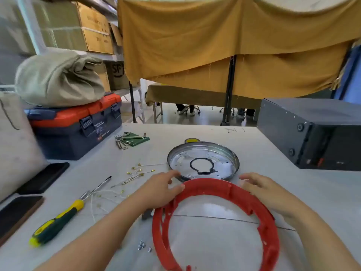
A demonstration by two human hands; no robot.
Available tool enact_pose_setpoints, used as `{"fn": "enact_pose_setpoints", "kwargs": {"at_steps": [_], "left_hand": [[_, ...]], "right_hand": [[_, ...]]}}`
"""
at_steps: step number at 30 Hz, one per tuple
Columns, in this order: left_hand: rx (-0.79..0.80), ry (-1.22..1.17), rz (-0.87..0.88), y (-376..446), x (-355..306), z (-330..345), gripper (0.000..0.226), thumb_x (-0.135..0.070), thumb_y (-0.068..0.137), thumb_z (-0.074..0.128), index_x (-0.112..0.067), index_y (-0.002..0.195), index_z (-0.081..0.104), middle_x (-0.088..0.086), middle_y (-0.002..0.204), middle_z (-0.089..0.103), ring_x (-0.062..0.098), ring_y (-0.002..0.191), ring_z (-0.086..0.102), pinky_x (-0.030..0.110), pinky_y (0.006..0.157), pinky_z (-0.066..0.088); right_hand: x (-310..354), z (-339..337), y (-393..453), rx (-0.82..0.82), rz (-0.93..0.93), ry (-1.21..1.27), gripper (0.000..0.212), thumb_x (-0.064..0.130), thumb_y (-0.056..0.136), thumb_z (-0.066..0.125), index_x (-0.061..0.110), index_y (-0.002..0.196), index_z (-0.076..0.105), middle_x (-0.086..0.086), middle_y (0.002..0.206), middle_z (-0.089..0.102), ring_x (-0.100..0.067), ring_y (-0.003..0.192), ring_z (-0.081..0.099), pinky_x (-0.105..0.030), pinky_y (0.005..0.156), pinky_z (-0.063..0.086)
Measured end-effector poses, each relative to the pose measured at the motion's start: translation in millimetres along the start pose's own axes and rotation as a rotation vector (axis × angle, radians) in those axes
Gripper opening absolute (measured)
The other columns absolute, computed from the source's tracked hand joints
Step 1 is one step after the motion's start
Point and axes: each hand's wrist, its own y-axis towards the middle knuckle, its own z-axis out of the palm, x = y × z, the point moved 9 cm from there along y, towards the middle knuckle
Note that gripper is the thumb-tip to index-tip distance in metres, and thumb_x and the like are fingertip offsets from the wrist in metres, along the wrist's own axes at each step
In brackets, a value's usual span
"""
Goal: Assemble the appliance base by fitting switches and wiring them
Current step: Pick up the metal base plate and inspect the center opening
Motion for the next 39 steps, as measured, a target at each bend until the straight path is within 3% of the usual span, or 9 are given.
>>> {"fn": "enact_pose_setpoints", "kwargs": {"at_steps": [3,9,12,16,20,24,30,35,39], "left_hand": [[-0.007,0.009,-0.048,11.8,-1.4,0.7,0.046,-0.044,0.095,0.047,-0.029,0.138,0.043,0.002,0.114,0.065,0.019,0.112,0.054,0.023,0.087,0.037],[0.087,0.084,-0.135,34.7,-6.4,12.2,0.037,-0.037,0.099,0.038,-0.024,0.131,0.053,0.004,0.134,0.055,0.024,0.125,0.046,0.025,0.096,0.035],[0.071,0.091,-0.16,44.6,-6.6,15.2,0.034,-0.032,0.1,0.037,-0.013,0.1,0.065,0.012,0.112,0.065,0.026,0.106,0.054,0.026,0.081,0.039],[-0.117,-0.026,-0.227,48.4,4.0,3.8,0.027,-0.022,0.093,0.048,-0.006,0.085,0.069,0.01,0.079,0.062,0.022,0.075,0.052,0.024,0.057,0.037],[-0.319,-0.177,-0.236,41.3,7.4,-14.3,0.027,-0.024,0.092,0.055,-0.002,0.085,0.069,0.005,0.066,0.06,0.019,0.069,0.052,0.026,0.061,0.039],[-0.443,-0.269,-0.212,32.4,5.5,-35.1,0.028,-0.029,0.09,0.058,-0.006,0.079,0.069,0.013,0.071,0.068,0.023,0.067,0.058,0.027,0.059,0.038],[-0.487,-0.349,-0.177,13.5,9.3,-56.8,0.022,-0.033,0.086,0.061,-0.016,0.076,0.069,0.007,0.066,0.066,0.017,0.063,0.056,0.025,0.056,0.041],[-0.444,-0.403,-0.098,-14.2,9.6,-66.1,0.016,-0.029,0.086,0.063,-0.022,0.073,0.069,0.003,0.065,0.069,0.009,0.057,0.058,0.013,0.048,0.041],[-0.429,-0.391,-0.018,-37.7,4.0,-74.6,0.013,-0.022,0.086,0.065,-0.021,0.073,0.068,0.0,0.066,0.069,0.011,0.066,0.062,0.014,0.06,0.046]], "right_hand": [[-8.1,6.3,4.9,-0.004,0.07,0.162,0.01,0.028,0.093,0.056,0.025,0.097,0.065,0.003,0.092,0.067,-0.009,0.078,0.061,-0.024,0.072,0.046],[-24.1,9.2,7.4,-0.035,0.131,0.429,0.018,0.025,0.096,0.052,0.018,0.099,0.068,-0.005,0.092,0.07,-0.012,0.067,0.064,-0.022,0.055,0.05],[-24.1,7.9,9.1,-0.054,0.116,0.406,0.018,0.023,0.097,0.049,0.021,0.098,0.067,-0.006,0.095,0.07,-0.014,0.074,0.064,-0.022,0.06,0.048],[-20.5,11.9,11.9,-0.061,0.087,0.334,0.018,0.025,0.096,0.05,0.022,0.092,0.067,-0.004,0.091,0.071,-0.013,0.072,0.064,-0.024,0.065,0.048],[-24.1,11.2,13.5,-0.069,0.102,0.358,0.023,0.029,0.095,0.052,0.014,0.096,0.069,-0.006,0.094,0.071,-0.016,0.073,0.064,-0.028,0.067,0.049],[-26.4,12.5,14.4,-0.068,0.103,0.37,0.025,0.032,0.096,0.051,0.014,0.104,0.066,-0.004,0.101,0.069,-0.019,0.082,0.065,-0.032,0.074,0.051],[-21.1,2.2,11.2,-0.161,0.072,0.405,0.027,0.041,0.095,0.048,0.021,0.103,0.063,0.001,0.105,0.065,-0.013,0.09,0.063,-0.024,0.067,0.047],[-11.3,-14.7,3.2,-0.276,0.002,0.483,0.041,0.049,0.095,0.043,0.022,0.122,0.056,0.001,0.118,0.061,-0.014,0.107,0.058,-0.039,0.097,0.045],[19.2,-22.2,-11.2,-0.29,-0.132,0.566,0.038,0.04,0.098,0.043,0.017,0.122,0.06,0.002,0.119,0.064,-0.012,0.113,0.058,-0.034,0.101,0.043]]}}
